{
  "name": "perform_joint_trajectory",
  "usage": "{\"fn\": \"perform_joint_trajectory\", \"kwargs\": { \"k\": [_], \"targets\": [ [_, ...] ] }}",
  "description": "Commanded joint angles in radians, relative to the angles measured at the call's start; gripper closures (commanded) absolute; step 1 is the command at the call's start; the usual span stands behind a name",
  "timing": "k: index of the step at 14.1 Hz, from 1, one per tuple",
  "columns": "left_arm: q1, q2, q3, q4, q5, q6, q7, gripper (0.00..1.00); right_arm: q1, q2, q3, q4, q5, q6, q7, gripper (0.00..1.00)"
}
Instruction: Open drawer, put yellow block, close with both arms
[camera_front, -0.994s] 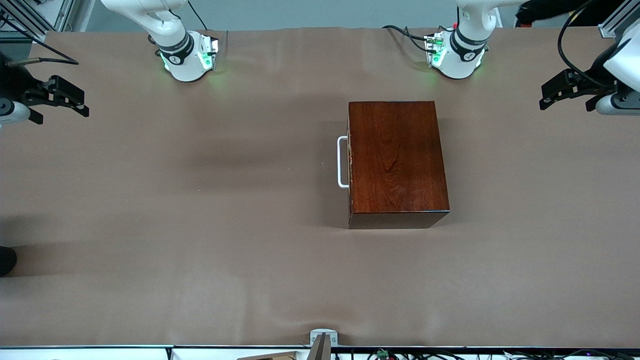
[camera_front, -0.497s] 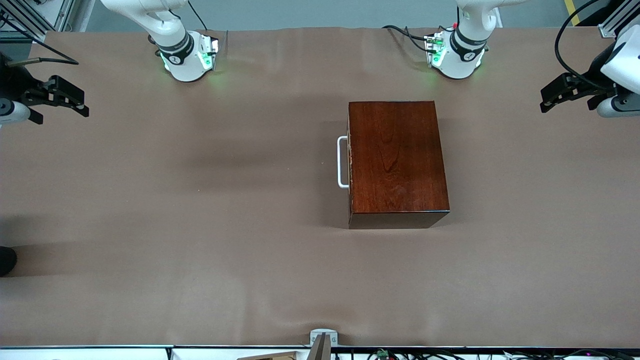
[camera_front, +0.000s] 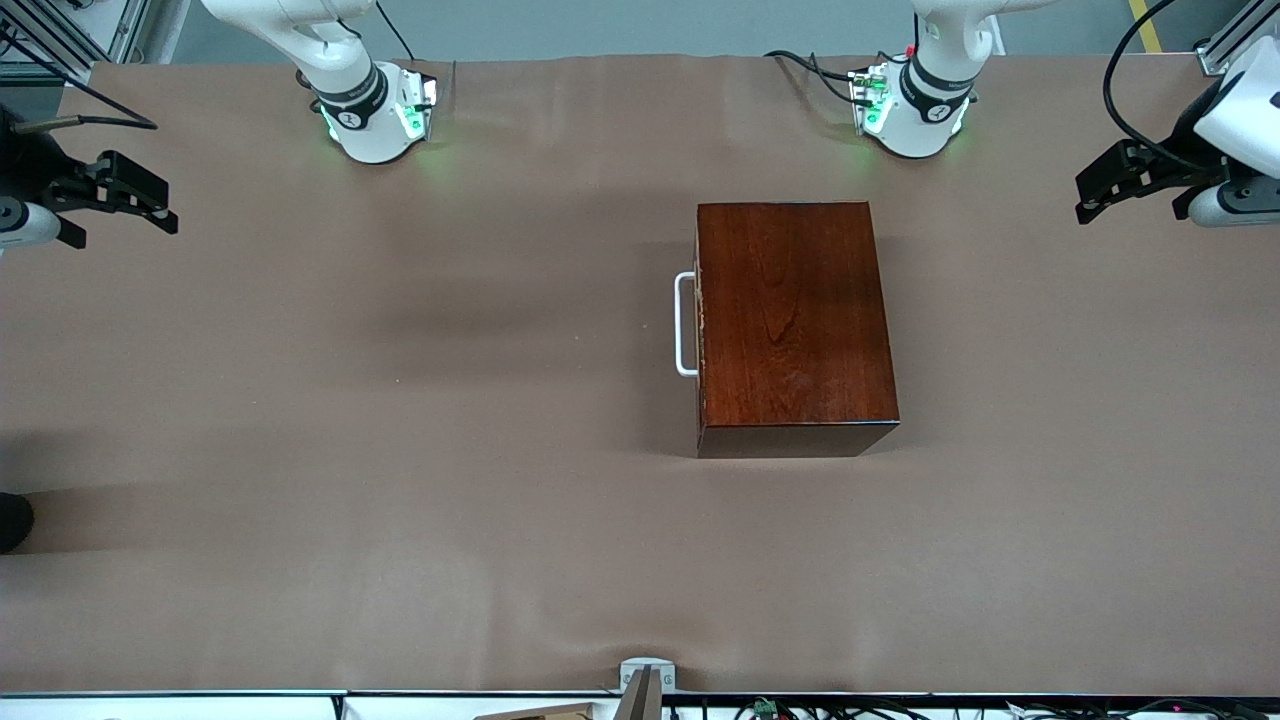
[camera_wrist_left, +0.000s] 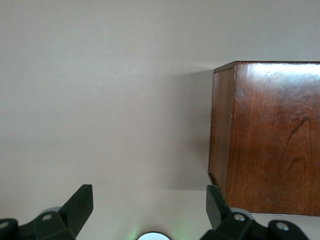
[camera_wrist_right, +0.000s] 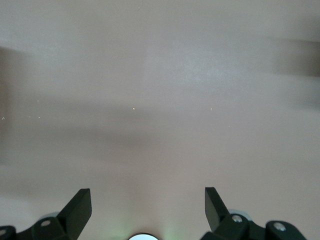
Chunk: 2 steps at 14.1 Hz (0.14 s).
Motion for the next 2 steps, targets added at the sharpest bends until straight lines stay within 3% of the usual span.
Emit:
{"fn": "perform_joint_trajectory", "kwargs": {
  "k": [1,2],
  "targets": [
    [0.010,0.006,-0.008,0.022,0.016,-0.014,-0.009,0.00,0.003,0.004,-0.001,0.013,-0.006,-0.006,0.000,0.00],
    [0.010,0.008,-0.008,0.022,0.015,-0.014,-0.009,0.00,0.001,0.004,-0.001,0.013,-0.006,-0.006,0.000,0.00]
  ]
}}
